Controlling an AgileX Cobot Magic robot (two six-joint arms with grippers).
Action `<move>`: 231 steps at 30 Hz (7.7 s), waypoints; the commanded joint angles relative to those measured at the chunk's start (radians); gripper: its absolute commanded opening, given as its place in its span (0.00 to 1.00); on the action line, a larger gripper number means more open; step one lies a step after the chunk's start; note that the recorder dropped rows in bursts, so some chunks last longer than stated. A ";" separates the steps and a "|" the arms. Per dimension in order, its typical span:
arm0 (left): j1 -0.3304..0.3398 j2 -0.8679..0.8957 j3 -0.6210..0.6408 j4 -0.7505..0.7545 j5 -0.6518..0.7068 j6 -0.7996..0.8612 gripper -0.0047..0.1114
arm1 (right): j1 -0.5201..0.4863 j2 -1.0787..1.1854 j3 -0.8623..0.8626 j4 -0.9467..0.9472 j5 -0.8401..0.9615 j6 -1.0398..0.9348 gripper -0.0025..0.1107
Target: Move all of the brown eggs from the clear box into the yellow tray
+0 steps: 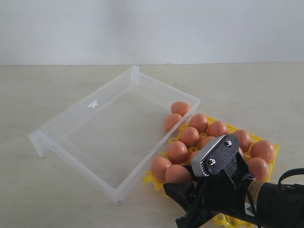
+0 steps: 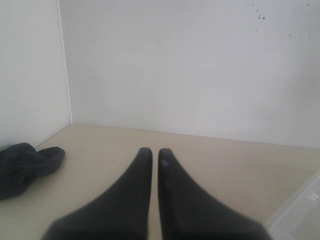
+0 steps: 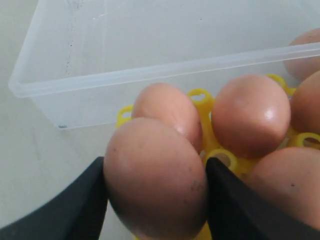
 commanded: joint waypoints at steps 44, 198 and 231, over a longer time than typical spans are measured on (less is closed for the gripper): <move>-0.001 -0.004 -0.003 0.000 -0.010 0.002 0.08 | -0.002 -0.118 -0.224 0.481 0.048 -0.097 0.46; -0.001 -0.004 -0.003 0.000 -0.007 0.002 0.08 | -0.080 0.472 -1.622 0.522 1.624 -0.460 0.02; -0.001 -0.004 -0.003 0.000 -0.007 0.002 0.08 | -0.080 0.599 -1.620 0.497 1.750 -0.626 0.02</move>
